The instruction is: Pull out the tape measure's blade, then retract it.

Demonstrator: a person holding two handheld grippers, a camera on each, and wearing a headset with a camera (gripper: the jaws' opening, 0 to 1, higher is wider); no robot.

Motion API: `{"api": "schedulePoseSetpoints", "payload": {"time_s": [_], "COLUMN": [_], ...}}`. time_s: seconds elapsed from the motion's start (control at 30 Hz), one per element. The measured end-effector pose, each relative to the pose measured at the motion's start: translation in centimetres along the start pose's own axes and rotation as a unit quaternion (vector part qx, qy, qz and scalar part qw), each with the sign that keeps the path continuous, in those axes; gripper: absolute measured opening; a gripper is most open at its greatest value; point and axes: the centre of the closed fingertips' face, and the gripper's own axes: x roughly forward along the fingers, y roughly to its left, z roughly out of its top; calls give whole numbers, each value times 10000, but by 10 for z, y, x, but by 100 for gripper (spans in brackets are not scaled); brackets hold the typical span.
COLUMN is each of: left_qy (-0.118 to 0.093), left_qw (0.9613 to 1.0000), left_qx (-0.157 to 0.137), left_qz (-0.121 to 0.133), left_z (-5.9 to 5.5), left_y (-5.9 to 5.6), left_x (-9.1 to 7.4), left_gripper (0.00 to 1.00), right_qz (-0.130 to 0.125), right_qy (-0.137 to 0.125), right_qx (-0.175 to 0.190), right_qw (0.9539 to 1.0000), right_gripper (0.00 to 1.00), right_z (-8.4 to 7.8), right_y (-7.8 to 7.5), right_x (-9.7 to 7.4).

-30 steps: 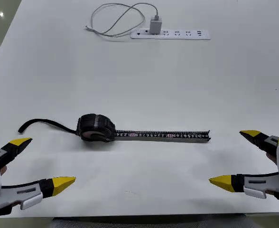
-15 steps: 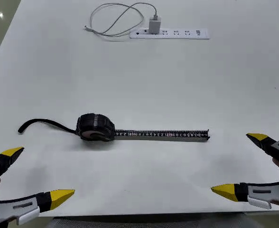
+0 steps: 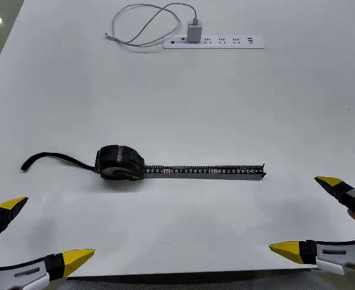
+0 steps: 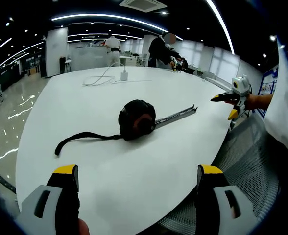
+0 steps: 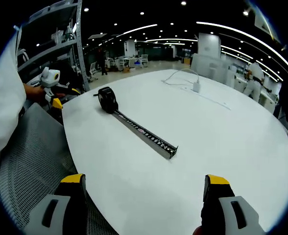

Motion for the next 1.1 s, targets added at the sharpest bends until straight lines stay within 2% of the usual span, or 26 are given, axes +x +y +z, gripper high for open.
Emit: {"api": "schedulePoseSetpoints", "payload": {"time_s": [0.13, 0.67, 1.1], "left_qy": [-15, -58, -65], "left_qw": [10000, 10000, 10000], "left_qx": [-4, -1, 25], "left_qz": [8, -2, 0], "left_z": [1, 3, 5], "left_y": [1, 1, 0], "left_x": [0, -1, 1], "left_gripper": [99, 98, 97], "right_qz": [3, 12, 54], "right_qy": [-55, -8, 15], "right_qx": [53, 23, 5], "right_qw": [10000, 10000, 10000], "right_gripper": [99, 99, 99], "right_z": [2, -2, 0], "right_y": [1, 1, 8], "right_x": [0, -1, -1]}}
